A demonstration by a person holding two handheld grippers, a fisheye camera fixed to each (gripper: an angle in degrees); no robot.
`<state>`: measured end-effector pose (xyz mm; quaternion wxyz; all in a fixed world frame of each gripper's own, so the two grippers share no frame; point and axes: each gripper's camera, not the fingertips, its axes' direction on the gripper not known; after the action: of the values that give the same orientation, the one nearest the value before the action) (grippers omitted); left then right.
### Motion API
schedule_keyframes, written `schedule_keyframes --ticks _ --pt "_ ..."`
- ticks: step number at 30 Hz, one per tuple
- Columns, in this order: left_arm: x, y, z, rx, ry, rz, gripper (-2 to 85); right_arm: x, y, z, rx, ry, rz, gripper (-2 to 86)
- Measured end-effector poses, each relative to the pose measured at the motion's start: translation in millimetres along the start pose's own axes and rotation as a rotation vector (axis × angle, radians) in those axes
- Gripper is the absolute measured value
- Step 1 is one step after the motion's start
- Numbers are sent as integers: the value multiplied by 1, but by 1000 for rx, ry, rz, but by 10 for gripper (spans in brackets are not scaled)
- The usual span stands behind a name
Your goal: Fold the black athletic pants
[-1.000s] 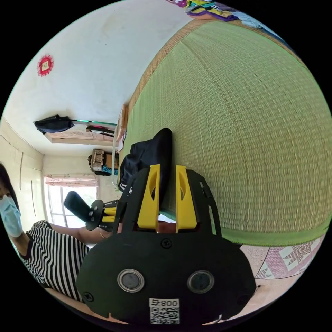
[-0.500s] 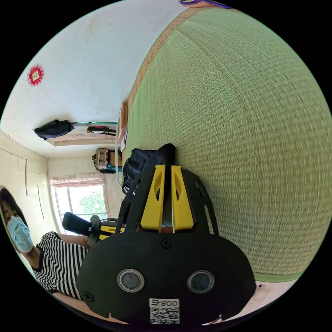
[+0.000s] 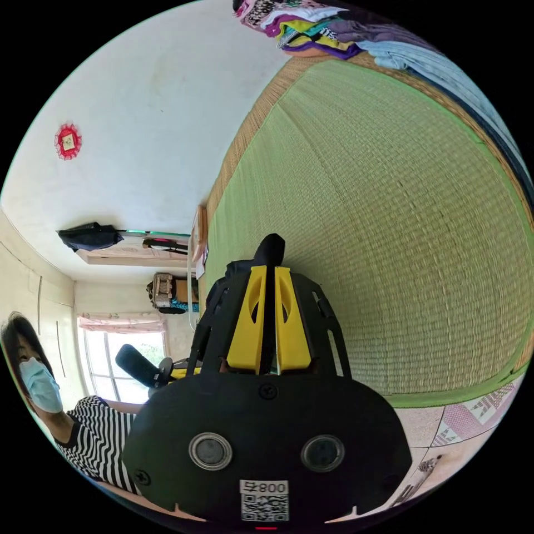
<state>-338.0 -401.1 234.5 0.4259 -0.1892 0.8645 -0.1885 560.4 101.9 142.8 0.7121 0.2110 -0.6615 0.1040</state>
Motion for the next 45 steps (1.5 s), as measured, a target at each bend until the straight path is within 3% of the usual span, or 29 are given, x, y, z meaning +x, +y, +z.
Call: schedule_keyframes --ticks 9,20,45 --pt "-75 96 -123 193 117 -196 29 -95 16 77 14 -7 -107 23" --pt "-185 257 -265 446 204 -477 29 -221 38 256 -86 74 -269 21" --pt "-365 555 -470 747 203 -829 27 -348 86 643 -311 211 -455 23"
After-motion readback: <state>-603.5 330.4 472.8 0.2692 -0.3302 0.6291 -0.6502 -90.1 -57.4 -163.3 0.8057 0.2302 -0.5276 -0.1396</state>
